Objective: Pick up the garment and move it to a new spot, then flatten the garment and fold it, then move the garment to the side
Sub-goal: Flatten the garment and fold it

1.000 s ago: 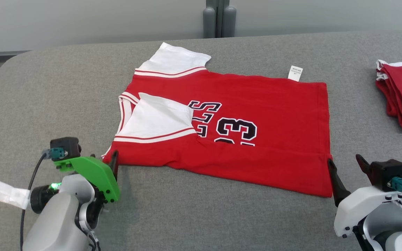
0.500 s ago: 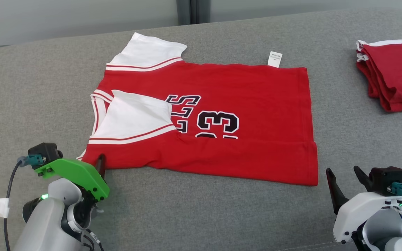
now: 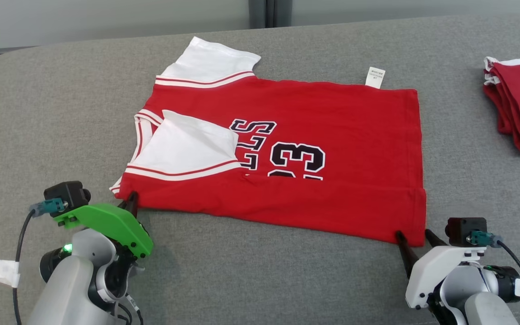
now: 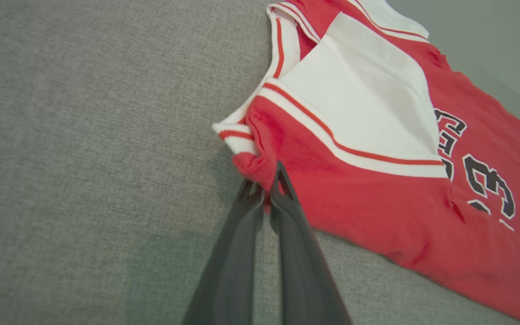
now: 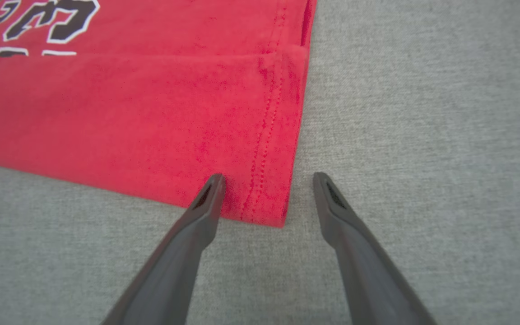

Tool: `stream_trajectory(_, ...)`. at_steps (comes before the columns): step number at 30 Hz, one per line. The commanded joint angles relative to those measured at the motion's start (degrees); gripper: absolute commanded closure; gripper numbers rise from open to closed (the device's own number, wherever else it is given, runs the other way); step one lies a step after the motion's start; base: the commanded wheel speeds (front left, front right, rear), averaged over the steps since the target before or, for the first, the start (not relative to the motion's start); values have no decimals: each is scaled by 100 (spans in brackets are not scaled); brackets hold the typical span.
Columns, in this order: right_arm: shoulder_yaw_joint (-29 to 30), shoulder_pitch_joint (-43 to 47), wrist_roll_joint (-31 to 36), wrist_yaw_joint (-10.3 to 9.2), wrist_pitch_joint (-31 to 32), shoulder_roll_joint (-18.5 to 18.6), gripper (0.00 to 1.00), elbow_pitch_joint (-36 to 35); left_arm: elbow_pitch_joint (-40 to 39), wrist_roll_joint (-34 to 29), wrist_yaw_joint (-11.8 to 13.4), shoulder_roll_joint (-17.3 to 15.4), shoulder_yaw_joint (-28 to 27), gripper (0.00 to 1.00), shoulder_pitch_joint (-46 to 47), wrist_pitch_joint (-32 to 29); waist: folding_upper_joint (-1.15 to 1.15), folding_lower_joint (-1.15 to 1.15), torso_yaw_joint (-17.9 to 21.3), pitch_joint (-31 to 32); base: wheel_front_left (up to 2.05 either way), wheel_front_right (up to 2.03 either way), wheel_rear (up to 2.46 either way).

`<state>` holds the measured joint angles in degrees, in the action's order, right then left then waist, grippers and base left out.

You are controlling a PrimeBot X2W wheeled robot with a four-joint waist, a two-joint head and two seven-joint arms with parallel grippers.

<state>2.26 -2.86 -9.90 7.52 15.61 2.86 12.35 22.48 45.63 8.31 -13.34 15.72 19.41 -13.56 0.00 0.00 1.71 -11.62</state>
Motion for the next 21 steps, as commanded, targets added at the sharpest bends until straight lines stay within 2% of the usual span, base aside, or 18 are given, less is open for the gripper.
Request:
stream_trajectory(1,-44,-98,30,-8,36,10,62,182,-27,-64,-2,2,11,100,-83,14,0,0,-63,-9,0,0,0)
stream_trajectory(2,-68,-127,-5,-9,56,8,67,295,-50,-61,-10,17,23,100,-85,25,0,0,-84,-3,0,0,0)
stream_trajectory(3,-79,-169,-40,-8,42,6,82,397,-75,-62,-18,29,29,100,-92,45,0,0,-103,5,0,0,0)
stream_trajectory(4,-77,-210,-20,-8,13,2,100,455,-95,-66,-23,36,40,100,-101,62,0,0,-116,15,0,0,0)
stream_trajectory(12,263,-422,294,-9,-192,36,100,241,-527,0,-15,103,74,100,-386,193,0,0,-179,243,0,0,0)
stream_trajectory(16,375,-202,323,-9,-11,208,100,-30,-990,66,121,154,44,100,-833,248,0,0,-212,372,0,0,0)
stream_trajectory(21,500,126,236,-10,198,405,100,-270,-1618,171,413,286,62,100,-1643,310,0,0,-263,459,0,0,0)
